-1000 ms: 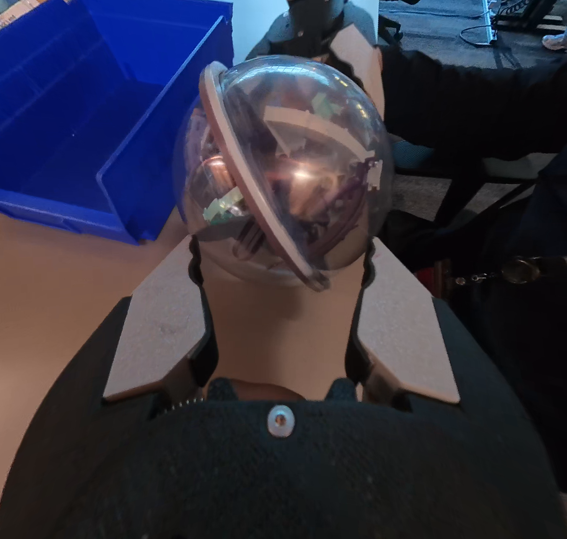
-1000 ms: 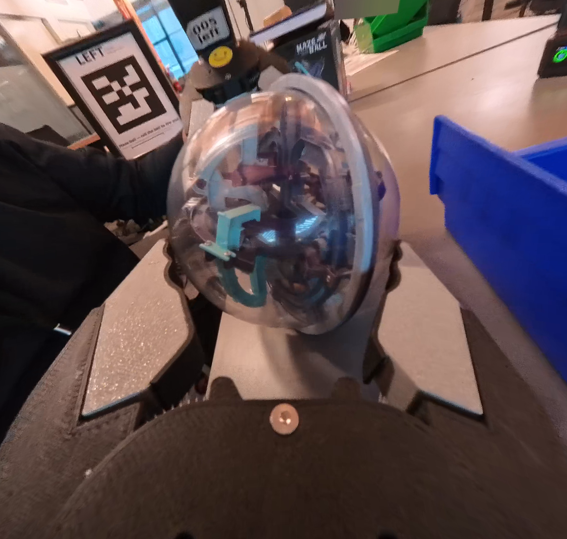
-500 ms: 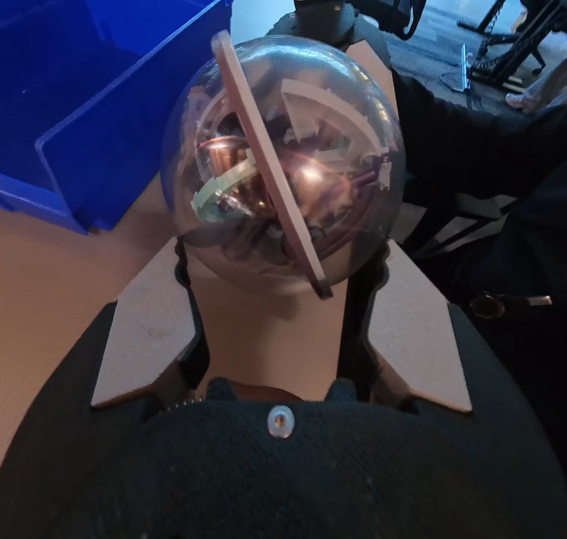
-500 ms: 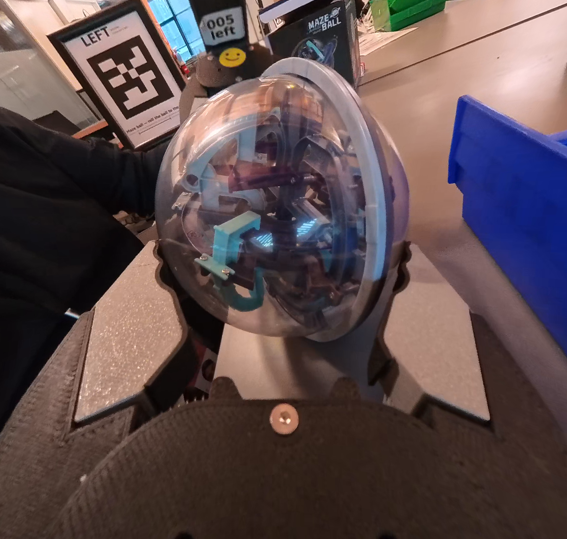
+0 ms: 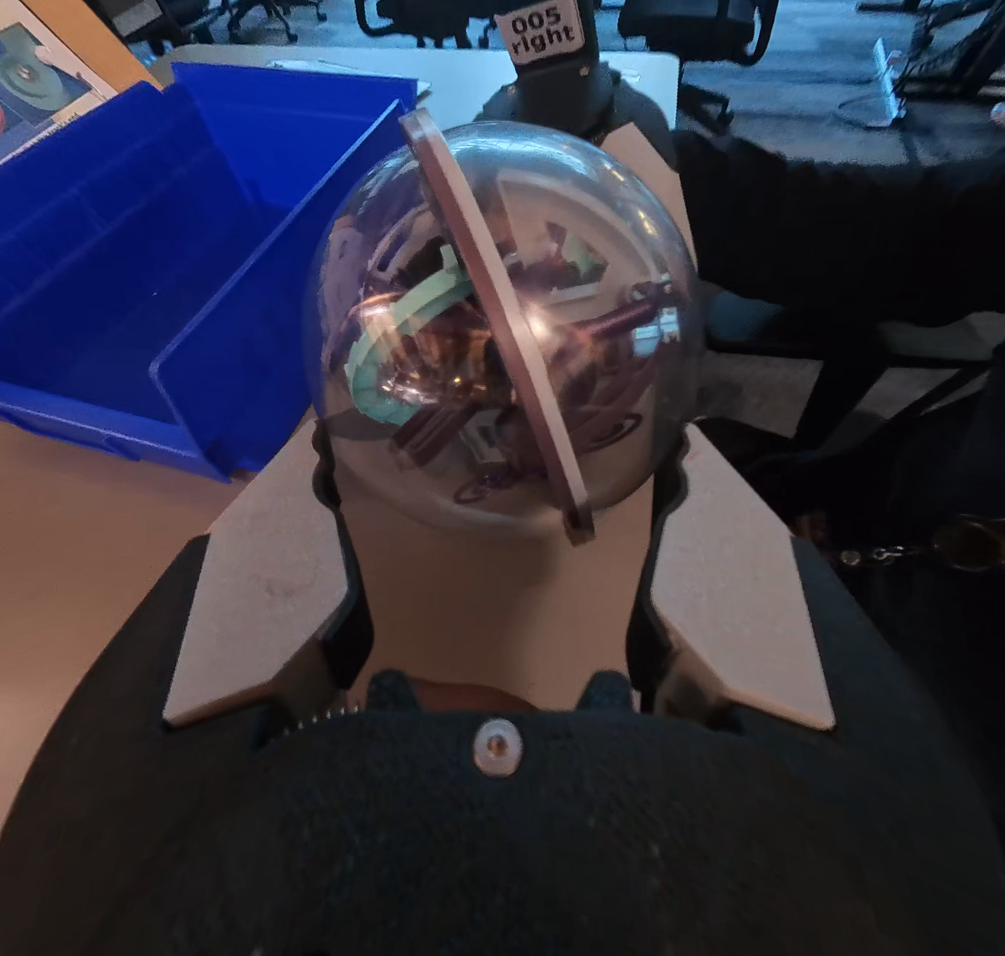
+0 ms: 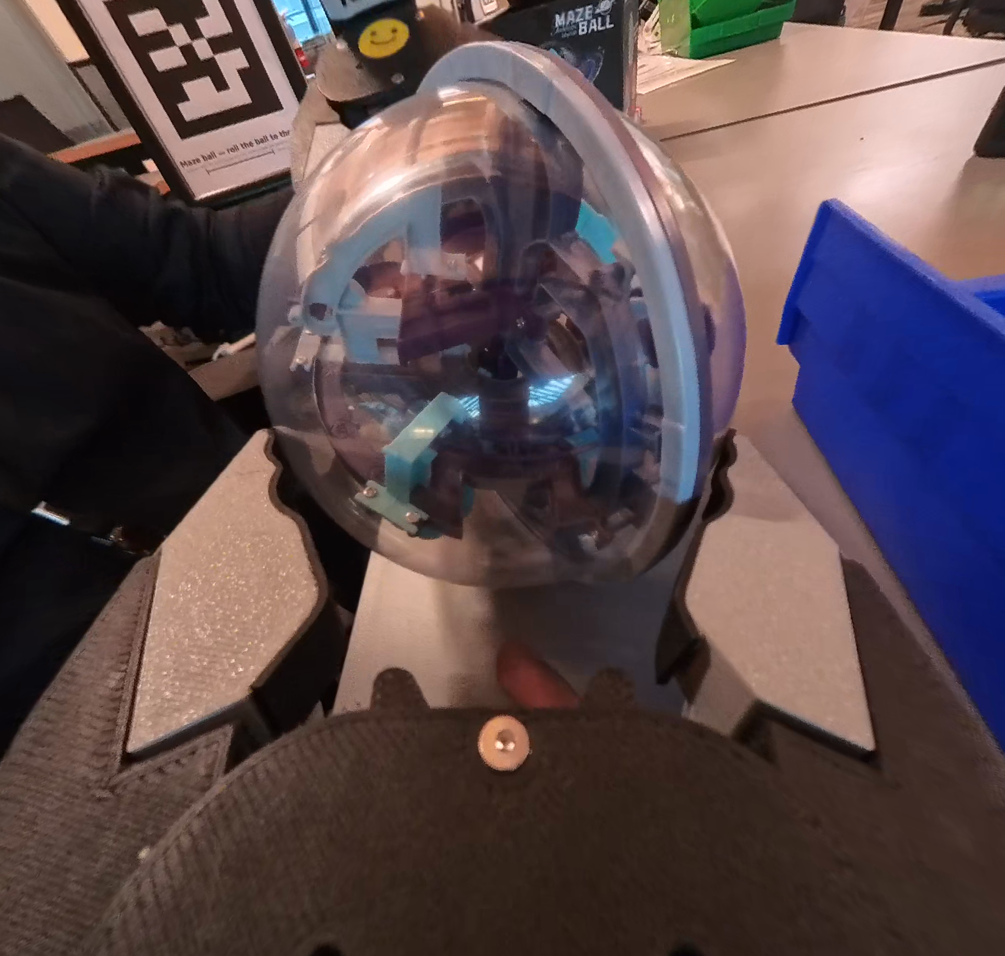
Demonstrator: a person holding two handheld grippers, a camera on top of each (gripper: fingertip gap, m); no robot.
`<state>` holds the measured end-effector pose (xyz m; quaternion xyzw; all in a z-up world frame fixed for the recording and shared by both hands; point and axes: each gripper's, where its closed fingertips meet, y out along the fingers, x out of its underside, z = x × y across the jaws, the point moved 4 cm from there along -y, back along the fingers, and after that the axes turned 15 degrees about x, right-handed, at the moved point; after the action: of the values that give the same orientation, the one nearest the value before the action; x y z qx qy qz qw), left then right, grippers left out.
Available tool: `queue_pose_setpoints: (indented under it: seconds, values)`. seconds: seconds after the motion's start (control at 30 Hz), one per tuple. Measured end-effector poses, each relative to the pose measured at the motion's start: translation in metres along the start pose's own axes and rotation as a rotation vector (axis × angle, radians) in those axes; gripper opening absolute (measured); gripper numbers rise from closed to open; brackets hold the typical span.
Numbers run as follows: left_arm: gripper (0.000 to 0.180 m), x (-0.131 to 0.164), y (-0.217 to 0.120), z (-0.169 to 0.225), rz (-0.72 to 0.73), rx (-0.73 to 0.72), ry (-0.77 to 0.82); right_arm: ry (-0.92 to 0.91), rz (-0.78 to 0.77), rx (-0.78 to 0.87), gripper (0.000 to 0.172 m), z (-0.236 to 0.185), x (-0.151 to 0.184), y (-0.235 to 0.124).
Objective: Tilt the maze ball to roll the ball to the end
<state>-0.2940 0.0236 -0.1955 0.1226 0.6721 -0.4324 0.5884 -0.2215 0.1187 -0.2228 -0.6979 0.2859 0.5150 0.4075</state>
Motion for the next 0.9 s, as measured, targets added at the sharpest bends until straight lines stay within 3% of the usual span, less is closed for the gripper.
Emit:
queue_pose_setpoints:
  seconds: [0.23, 0.9]
  values:
    - [0.120, -0.008, 0.003, 0.002, -0.128, -0.024, 0.061, -0.072, -0.019, 0.024, 0.147, 0.000, 0.004, -0.003]
    - [0.116, 0.015, 0.009, -0.015, -0.066, -0.003, -0.042, 0.154, 0.052, 0.022, 0.145, 0.016, -0.006, -0.004]
